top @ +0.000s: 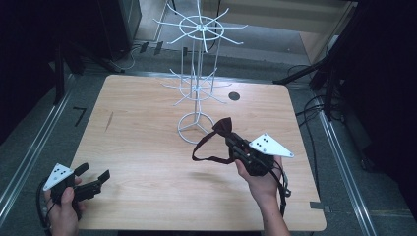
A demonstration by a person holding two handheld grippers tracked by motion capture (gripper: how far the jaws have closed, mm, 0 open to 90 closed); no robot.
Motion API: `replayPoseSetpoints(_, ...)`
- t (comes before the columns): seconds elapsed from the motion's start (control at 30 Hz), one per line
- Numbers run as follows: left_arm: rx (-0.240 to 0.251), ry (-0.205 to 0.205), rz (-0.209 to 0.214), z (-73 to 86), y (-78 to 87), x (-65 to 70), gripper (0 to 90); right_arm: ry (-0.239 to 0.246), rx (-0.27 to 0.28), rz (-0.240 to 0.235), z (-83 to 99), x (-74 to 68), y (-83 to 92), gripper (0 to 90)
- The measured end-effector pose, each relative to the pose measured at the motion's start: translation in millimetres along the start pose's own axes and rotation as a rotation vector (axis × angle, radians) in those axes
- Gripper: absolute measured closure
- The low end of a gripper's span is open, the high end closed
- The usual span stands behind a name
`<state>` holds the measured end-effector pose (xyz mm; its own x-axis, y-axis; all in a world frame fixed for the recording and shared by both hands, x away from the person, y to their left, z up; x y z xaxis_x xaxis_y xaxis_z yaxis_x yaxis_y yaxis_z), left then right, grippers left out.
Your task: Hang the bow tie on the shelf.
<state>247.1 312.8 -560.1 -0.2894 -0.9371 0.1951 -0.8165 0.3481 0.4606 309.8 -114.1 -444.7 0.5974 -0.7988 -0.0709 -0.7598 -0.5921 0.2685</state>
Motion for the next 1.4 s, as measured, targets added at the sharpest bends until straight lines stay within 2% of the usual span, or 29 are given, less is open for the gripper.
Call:
replayPoseSetpoints(0.3,-0.001,-0.002,0.001,0.1,0.0,0.2,12.8,0.003,0.016,-0.005,-9.4,-2.4,-2.2,75.8)
replayPoseSetpoints(1.4,-0.004,-0.009,0.003,0.2,-0.2,0.8,12.8,-0.039,0.065,-0.013,-31.1,-4.0,-10.0,75.7)
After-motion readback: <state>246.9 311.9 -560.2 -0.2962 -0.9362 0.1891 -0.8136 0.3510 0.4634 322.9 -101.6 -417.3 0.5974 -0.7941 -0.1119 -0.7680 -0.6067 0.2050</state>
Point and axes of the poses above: each handheld gripper's, and its own axes: y roughly backward along the jaws, z roughly out of its underside, x roughly to its right, the point moved 8 cm from there along -y, roughly forward along the jaws, and after that the axes turned 1 degree about z, right-handed, at the moved point
